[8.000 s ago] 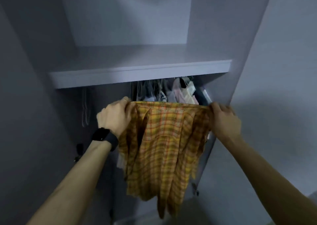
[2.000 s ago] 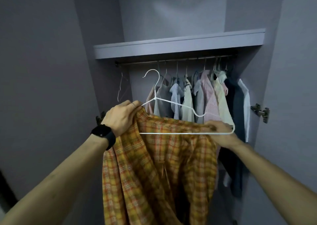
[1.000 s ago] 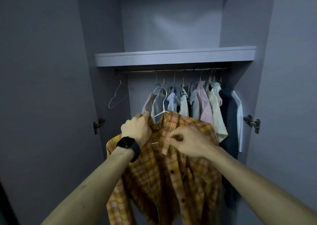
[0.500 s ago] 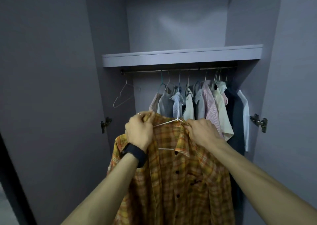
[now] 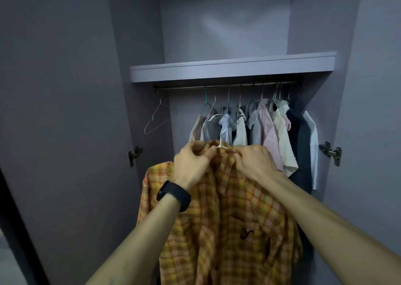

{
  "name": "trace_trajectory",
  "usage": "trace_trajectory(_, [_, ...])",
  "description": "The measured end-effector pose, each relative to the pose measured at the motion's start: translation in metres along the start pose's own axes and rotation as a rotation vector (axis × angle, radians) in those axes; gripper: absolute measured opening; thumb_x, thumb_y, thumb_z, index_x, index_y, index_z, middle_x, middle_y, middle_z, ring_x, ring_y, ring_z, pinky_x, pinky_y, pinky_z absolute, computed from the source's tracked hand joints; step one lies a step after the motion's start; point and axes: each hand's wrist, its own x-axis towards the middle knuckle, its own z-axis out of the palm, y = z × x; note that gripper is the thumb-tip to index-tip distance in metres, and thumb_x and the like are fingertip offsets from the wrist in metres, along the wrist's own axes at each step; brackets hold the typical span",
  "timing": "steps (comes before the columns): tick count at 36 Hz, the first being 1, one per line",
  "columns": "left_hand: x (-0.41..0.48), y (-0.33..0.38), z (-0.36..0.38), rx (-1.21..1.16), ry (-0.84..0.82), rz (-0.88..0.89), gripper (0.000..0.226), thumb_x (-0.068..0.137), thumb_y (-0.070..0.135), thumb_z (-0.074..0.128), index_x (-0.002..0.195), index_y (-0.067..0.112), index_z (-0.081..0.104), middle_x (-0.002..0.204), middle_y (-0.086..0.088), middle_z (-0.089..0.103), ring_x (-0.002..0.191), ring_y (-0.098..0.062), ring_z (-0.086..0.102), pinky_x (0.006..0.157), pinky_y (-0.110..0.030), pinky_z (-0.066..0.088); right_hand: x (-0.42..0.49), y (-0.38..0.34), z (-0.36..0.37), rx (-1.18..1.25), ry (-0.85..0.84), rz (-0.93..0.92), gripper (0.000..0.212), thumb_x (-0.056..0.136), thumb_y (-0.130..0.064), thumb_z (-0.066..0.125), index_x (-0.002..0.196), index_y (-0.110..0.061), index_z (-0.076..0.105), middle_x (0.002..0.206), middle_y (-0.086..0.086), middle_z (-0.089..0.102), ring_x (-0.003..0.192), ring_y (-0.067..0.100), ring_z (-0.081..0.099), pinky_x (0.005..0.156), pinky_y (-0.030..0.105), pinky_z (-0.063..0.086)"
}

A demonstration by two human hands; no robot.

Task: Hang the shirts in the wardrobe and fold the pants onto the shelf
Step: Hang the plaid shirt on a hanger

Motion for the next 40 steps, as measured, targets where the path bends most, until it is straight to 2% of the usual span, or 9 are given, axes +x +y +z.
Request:
trace_trajectory(3, [0.005,-0.013,-0.016,-0.059,0.033,0.057,0.023,0.090,0.053,0.066,0.087,0.030,0.070,0.083,0.019,0.070,0.084,0.006,0.064,0.073,-0.016,0.046,-0.001,0.015,0.000,0.056,-0.022,0.006,0.028,0.103,-0.038,0.051,0.115,-0.026,0.073,0.078,0.004,0.069,0.071,0.023,0.062,0.078,0.038,0.058])
trace_trajectory(7, [0.015,-0.014,-0.019,0.077,0.143,0.235,0.010,0.094,0.039,0.063,0.095,0.033,0.070,0.104,0.014,0.067,0.102,-0.008,0.059,0.092,-0.034,0.049,0.006,0.018,-0.008,0.137,0.025,-0.056,0.028,0.101,-0.044,0.055,0.110,-0.026,0.076,0.064,-0.006,0.061,0.059,0.013,0.052,0.068,0.028,0.048])
trace_trajectory(10, [0.024,-0.012,-0.019,0.485,-0.116,0.373,0.034,0.096,0.045,0.060,0.129,0.036,0.062,0.122,0.005,0.066,0.115,-0.019,0.056,0.096,-0.042,0.050,0.009,0.010,-0.014,0.192,0.052,-0.117,0.027,0.101,-0.043,0.057,0.110,-0.027,0.076,0.059,-0.013,0.054,0.054,0.008,0.047,0.066,0.027,0.044])
trace_trajectory(13, [0.030,-0.012,-0.016,0.580,-0.201,0.328,0.031,0.100,0.045,0.055,0.127,0.035,0.065,0.115,0.005,0.070,0.107,-0.019,0.064,0.088,-0.041,0.055,0.004,0.005,-0.016,0.212,0.026,-0.160,0.028,0.102,-0.041,0.056,0.115,-0.027,0.075,0.068,-0.006,0.066,0.060,0.011,0.057,0.073,0.031,0.053])
trace_trajectory(21, [0.025,0.007,0.002,-0.024,0.064,0.239,0.013,0.088,0.040,0.074,0.094,0.029,0.078,0.085,0.021,0.072,0.085,0.011,0.063,0.074,-0.004,0.045,-0.006,-0.005,-0.010,0.153,-0.032,-0.116,0.027,0.104,-0.038,0.050,0.116,-0.025,0.071,0.087,0.003,0.073,0.082,0.024,0.067,0.082,0.040,0.054])
trace_trajectory(26, [0.025,-0.001,-0.015,0.157,-0.104,0.244,0.039,0.095,0.056,0.058,0.122,0.029,0.069,0.119,0.014,0.069,0.110,-0.006,0.062,0.097,-0.030,0.050,-0.007,0.001,-0.013,0.166,-0.020,-0.071,0.029,0.104,-0.036,0.051,0.119,-0.023,0.072,0.086,0.002,0.074,0.082,0.022,0.068,0.085,0.039,0.054])
trace_trajectory(30, [0.032,-0.006,-0.028,0.495,-0.298,0.276,0.032,0.100,0.043,0.056,0.127,0.031,0.066,0.121,0.006,0.070,0.112,-0.017,0.064,0.096,-0.040,0.053,-0.005,0.002,-0.012,0.214,0.009,-0.066,0.028,0.103,-0.037,0.054,0.116,-0.023,0.074,0.077,-0.001,0.071,0.070,0.018,0.064,0.081,0.041,0.056])
trace_trajectory(37, [0.031,-0.017,-0.031,0.777,-0.076,0.404,0.026,0.104,0.037,0.046,0.120,0.023,0.061,0.110,0.001,0.064,0.095,-0.031,0.065,0.077,-0.046,0.055,-0.017,0.001,-0.005,0.203,-0.005,-0.070,0.045,0.096,-0.066,0.047,0.126,-0.037,0.065,0.098,-0.011,0.072,0.085,0.013,0.068,0.075,0.037,0.059])
trace_trajectory(40, [0.033,-0.031,-0.038,0.773,0.007,0.380,0.025,0.105,0.037,0.044,0.121,0.024,0.058,0.108,0.002,0.063,0.093,-0.030,0.064,0.072,-0.043,0.054,-0.020,0.017,-0.001,0.064,-0.112,-0.074,0.036,0.102,-0.060,0.039,0.114,-0.038,0.065,0.104,-0.014,0.068,0.093,0.014,0.065,0.077,0.037,0.057])
